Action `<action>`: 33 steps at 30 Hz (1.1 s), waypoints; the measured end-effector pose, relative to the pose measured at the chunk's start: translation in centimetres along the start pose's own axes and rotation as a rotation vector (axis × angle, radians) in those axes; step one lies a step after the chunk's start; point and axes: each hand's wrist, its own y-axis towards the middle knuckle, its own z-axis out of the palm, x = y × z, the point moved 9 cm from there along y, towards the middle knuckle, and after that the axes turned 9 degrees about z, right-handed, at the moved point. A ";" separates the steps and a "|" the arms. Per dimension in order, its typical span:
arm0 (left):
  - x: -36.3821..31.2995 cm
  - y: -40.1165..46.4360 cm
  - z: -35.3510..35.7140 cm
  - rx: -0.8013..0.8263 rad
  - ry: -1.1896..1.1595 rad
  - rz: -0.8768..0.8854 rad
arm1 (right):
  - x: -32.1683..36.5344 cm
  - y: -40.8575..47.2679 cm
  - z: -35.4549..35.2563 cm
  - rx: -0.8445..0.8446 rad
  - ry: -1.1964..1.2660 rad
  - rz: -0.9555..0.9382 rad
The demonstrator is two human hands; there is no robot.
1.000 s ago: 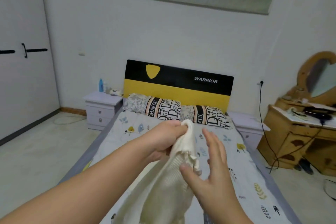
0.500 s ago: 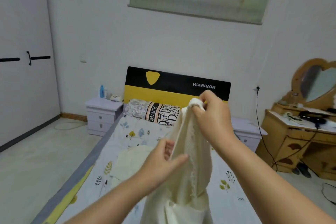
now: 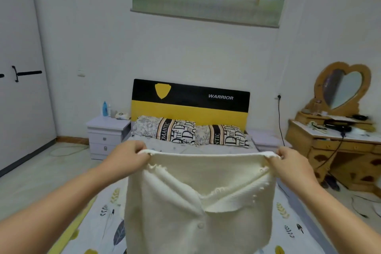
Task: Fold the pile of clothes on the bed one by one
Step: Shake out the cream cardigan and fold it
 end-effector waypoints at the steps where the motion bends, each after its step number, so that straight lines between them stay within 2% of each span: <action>1: -0.9 0.2 0.0 0.025 -0.002 0.019 | -1.0 -0.3 0.7 0.010 -0.044 0.010; 3: -2.3 0.4 0.2 0.080 -0.065 0.029 | -2.3 -0.8 2.1 0.054 -0.018 -0.007; 5: -3.0 0.5 0.7 0.167 -0.203 0.024 | -3.2 -1.0 3.1 0.131 0.145 -0.013; 8: -3.4 0.1 1.0 0.371 -0.305 0.056 | -4.7 -1.5 3.8 0.288 0.384 0.099; 10: -3.1 -0.6 0.8 0.527 -0.325 0.071 | -5.7 -1.4 4.0 0.334 0.394 0.128; 12: -1.9 -1.1 0.3 0.612 -0.271 0.056 | -5.7 -1.7 3.9 0.369 0.330 0.073; 14: -0.7 -0.8 -0.4 0.531 -0.151 0.052 | -4.5 -2.7 3.7 0.470 0.239 -0.005; 16: 0.4 -0.1 -1.5 0.308 -0.060 0.060 | -3.4 -3.8 3.8 0.636 0.223 -0.027; 18: 1.3 -0.3 -1.8 0.132 -0.159 0.054 | -2.8 -4.5 3.3 0.776 0.277 -0.028; 20: 1.9 -1.1 -1.7 0.033 -0.308 0.035 | -2.6 -5.1 2.7 0.837 0.284 -0.044; 22: 2.4 -2.1 -2.2 -0.060 -0.354 0.027 | -2.6 -5.4 1.8 0.779 0.277 -0.071; 25: 2.3 -3.0 -3.7 -0.121 -0.278 0.069 | -2.2 -5.9 -0.6 0.506 0.241 -0.159; 29: 1.8 -3.8 -5.8 -0.054 -0.218 0.115 | -1.8 -7.5 -3.7 0.288 0.201 -0.279; 33: -0.4 -4.6 -7.5 -0.007 -0.394 0.204 | -2.0 -7.9 -6.7 0.207 0.244 -0.391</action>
